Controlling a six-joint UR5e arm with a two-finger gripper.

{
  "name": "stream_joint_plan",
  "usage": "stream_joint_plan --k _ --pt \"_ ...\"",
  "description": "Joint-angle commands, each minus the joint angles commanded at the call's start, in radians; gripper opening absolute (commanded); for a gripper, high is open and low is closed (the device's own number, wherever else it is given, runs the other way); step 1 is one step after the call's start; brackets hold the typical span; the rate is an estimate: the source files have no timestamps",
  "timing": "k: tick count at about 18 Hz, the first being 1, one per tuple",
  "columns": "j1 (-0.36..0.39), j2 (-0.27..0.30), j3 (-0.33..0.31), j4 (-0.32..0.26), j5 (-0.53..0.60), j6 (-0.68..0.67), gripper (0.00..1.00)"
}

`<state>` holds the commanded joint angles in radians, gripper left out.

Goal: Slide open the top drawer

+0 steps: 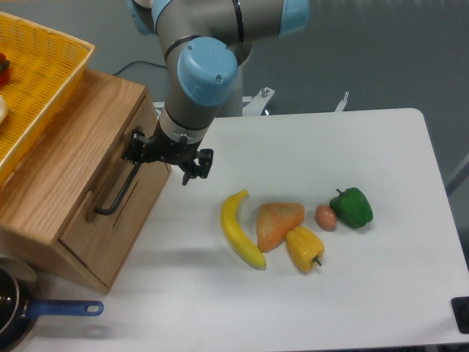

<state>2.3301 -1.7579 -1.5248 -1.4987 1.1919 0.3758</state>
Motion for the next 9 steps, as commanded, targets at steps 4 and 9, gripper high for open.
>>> stream_joint_plan --k 4,9 --pt "-0.012 0.002 0.002 -0.009 -0.002 0.002 1.0" --pt "-0.032 0.002 0.002 -0.008 -0.002 0.002 1.0"
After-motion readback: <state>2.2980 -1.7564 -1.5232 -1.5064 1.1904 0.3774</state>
